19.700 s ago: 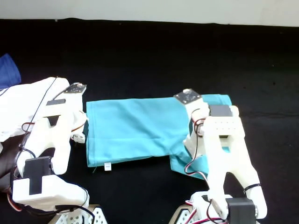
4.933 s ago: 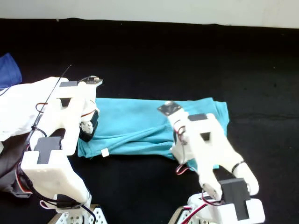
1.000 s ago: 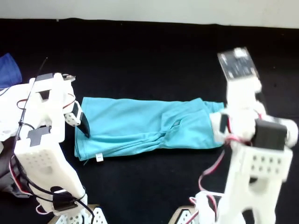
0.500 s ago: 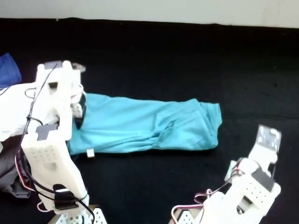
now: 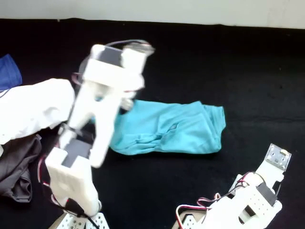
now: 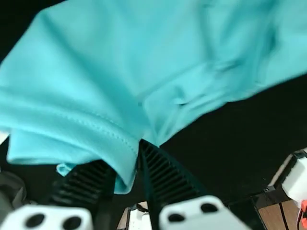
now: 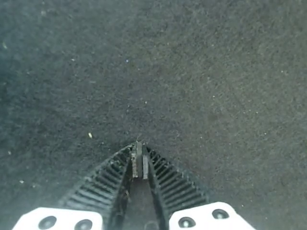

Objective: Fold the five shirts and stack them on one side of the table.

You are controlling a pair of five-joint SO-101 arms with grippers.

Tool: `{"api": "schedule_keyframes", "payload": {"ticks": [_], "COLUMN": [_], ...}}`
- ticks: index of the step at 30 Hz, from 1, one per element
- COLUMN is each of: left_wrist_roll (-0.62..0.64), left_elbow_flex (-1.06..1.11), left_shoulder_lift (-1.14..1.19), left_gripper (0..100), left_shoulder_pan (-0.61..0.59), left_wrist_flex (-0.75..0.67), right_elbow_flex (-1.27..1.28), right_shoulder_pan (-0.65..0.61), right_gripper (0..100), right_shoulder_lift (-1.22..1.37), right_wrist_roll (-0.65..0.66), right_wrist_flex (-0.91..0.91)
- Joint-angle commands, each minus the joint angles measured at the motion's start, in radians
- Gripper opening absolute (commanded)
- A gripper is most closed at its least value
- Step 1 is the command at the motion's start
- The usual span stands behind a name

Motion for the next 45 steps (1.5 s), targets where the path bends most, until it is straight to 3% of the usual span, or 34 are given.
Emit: {"api": "schedule_keyframes", "payload": {"ticks": [1,9,22,27,32,39,43,45], "left_wrist_roll": [0.015,0.015,0.011,0.015,0.014,0.011,0.011,0.011], "left_elbow_flex": [-0.021,-0.015,-0.096,-0.182,-0.36,-0.479,-0.44,-0.437], "left_shoulder_lift": [-0.064,-0.047,0.193,0.291,0.298,0.315,0.392,0.453], "left_gripper": [1,1,1,4,14,10,1,2], "left_shoulder_pan": [0.18,0.403,0.51,0.504,0.496,0.334,0.328,0.34], "left_wrist_flex": [-0.046,-0.308,-0.681,-0.674,-0.532,-0.304,-0.25,-0.253], "right_elbow_flex": [0.054,0.107,0.111,0.111,0.11,0.11,0.108,0.108], "right_shoulder_pan": [0.007,0.004,0.002,0.002,0.001,0.001,0.001,0.001], "right_gripper": [0.7,0.7,0.7,0.7,0.7,0.7,0.7,0.7], "right_shoulder_lift": [-0.01,-0.01,-0.01,-0.01,-0.01,-0.01,-0.01,-0.01], "right_wrist_roll": [0.0,0.005,0.005,0.002,0.002,0.002,0.002,0.002], "right_wrist_flex": [-0.074,-0.13,-0.133,-0.133,-0.133,-0.133,-0.133,-0.133]}}
